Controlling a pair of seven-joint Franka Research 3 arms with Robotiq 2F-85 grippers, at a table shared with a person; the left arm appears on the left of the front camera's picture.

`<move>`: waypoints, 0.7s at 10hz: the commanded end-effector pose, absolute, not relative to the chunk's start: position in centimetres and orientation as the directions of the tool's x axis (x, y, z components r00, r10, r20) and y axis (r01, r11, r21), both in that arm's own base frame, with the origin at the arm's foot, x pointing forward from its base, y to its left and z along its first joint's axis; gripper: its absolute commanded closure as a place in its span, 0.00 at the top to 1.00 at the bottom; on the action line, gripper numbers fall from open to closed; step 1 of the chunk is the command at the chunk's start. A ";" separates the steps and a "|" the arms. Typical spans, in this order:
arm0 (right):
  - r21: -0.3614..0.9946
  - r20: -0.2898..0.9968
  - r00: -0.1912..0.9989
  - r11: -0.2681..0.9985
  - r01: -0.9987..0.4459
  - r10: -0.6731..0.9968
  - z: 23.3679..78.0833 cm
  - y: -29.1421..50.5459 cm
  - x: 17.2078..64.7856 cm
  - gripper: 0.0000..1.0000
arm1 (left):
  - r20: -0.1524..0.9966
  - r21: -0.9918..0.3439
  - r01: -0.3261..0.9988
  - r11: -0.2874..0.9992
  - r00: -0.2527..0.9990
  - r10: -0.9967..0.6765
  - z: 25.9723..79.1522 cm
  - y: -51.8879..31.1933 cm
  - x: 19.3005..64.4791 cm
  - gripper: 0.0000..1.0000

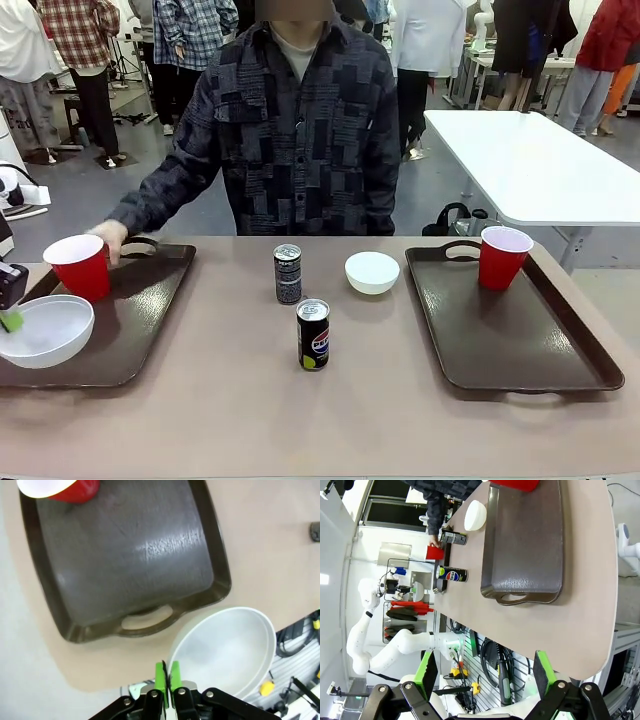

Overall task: Prepare tableware on both trays.
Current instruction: Pick up a Picnic Bowl from the table and place it on a Handle tray.

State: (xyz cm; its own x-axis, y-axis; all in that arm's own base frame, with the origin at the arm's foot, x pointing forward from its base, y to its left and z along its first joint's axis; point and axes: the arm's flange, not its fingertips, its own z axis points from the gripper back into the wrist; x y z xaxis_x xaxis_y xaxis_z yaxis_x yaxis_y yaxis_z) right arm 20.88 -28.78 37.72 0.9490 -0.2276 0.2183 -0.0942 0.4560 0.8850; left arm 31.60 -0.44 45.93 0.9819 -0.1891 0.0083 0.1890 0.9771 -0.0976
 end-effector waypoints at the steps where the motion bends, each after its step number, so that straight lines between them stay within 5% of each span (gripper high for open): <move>1: 0.887 0.224 0.947 0.451 -0.100 -0.232 37.7 -28.9 20.7 1.00 | 0.069 -0.088 0.162 0.983 0.985 -0.157 44.6 -0.4 31.7 0.00; 7: 0.887 0.224 0.947 0.451 -0.100 -0.232 37.7 -28.9 20.7 1.00 | 0.159 -0.195 0.121 0.973 0.983 -0.091 44.3 -0.2 37.8 0.00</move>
